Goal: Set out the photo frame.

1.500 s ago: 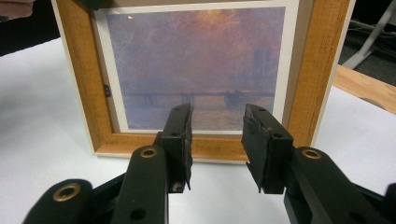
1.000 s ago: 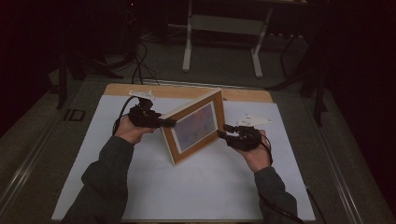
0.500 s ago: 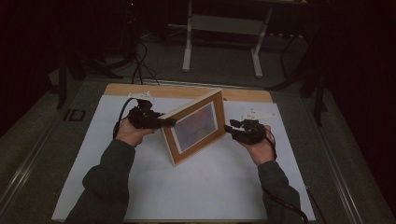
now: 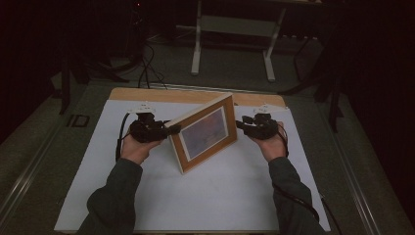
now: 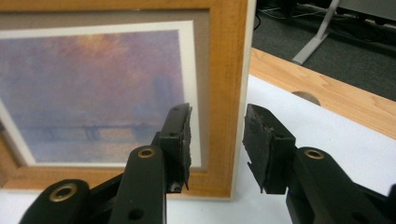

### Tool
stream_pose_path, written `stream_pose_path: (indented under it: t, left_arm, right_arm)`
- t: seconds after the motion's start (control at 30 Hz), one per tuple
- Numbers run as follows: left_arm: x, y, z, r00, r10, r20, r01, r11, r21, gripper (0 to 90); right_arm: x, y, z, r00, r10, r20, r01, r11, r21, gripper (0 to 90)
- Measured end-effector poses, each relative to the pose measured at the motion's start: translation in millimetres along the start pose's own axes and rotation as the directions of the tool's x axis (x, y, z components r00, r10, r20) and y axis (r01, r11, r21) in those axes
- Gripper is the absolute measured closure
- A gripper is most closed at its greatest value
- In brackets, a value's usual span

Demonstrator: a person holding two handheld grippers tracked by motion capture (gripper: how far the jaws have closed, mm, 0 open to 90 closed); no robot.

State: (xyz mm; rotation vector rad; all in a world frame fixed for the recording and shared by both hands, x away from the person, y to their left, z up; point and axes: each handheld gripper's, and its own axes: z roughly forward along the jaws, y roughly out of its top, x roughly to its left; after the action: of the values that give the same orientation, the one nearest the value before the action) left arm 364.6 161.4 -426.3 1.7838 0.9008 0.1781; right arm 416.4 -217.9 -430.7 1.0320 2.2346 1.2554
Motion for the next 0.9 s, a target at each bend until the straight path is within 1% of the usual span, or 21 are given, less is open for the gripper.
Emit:
stream_pose_path:
  t: [0.03,0.1,0.2,0.3,0.4,0.53,0.6,0.7,0.73,0.77,0.83,0.9]
  left_arm:
    - [-0.6,-1.1,0.1,1.0,-0.002,-0.003,0.002,1.0,-0.005,62.8]
    - [-2.4,-3.5,-0.2,0.9998,-0.001,-0.022,0.0,0.9999,-0.012,62.9]
    - [-4.8,-5.7,0.0,0.9993,-0.006,-0.036,0.006,0.9999,-0.011,63.1]
    - [-6.7,-8.2,0.9,0.999,-0.01,-0.043,0.01,0.9999,-0.01,64.0]
    - [-8.8,-10.4,1.9,0.9987,-0.006,-0.05,0.006,1.0,-0.003,64.5]
    - [-9.5,-12.7,3.3,0.9986,-0.011,-0.051,0.012,0.9998,0.015,64.4]
    - [-9.4,-13.9,3.4,0.9984,-0.012,-0.054,0.013,0.9998,0.018,64.4]
    - [-9.1,-15.0,2.3,0.9982,-0.028,-0.053,0.029,0.9995,0.013,64.4]
    - [-9.1,-15.0,2.3,0.9982,-0.028,-0.053,0.029,0.9995,0.013,64.4]
    - [-9.5,-15.2,1.3,0.9977,-0.032,-0.06,0.033,0.9994,0.011,64.4]
    - [-10.0,-15.3,0.7,0.9974,-0.03,-0.065,0.031,0.9995,0.011,64.5]
    - [-10.9,-15.3,0.8,0.9972,-0.023,-0.072,0.024,0.9996,0.011,65.0]
  right_arm:
    - [-1.1,1.4,2.5,1.0,0.005,-0.001,-0.005,1.0,0.0,60.8]
    - [-2.3,3.1,6.1,1.0,0.003,0.0,-0.003,1.0,0.007,60.8]
    - [-3.6,6.0,13.2,1.0,0.003,-0.002,-0.003,1.0,0.011,60.7]
    - [-4.7,8.9,17.8,1.0,0.008,-0.002,-0.008,1.0,0.012,60.2]
    - [-6.8,12.3,21.1,0.9999,0.014,-0.002,-0.014,1.0,0.007,59.0]
    - [-10.1,16.5,25.4,0.9998,0.021,0.003,-0.021,1.0,0.014,57.2]
    - [-12.3,18.9,27.2,0.9995,0.032,-0.002,-0.032,0.999,0.01,55.8]
    - [-16.1,22.9,29.4,0.9988,0.047,-0.014,-0.047,0.999,0.003,53.9]
    - [-16.1,22.9,29.4,0.9988,0.047,-0.014,-0.047,0.999,0.003,53.9]
    - [-20.1,26.0,32.0,0.9978,0.055,-0.038,-0.054,0.998,0.009,52.2]
    - [-22.8,28.3,34.4,0.9967,0.061,-0.054,-0.06,0.998,0.013,50.0]
    - [-24.4,30.3,36.8,0.9963,0.066,-0.055,-0.065,0.998,0.015,48.3]
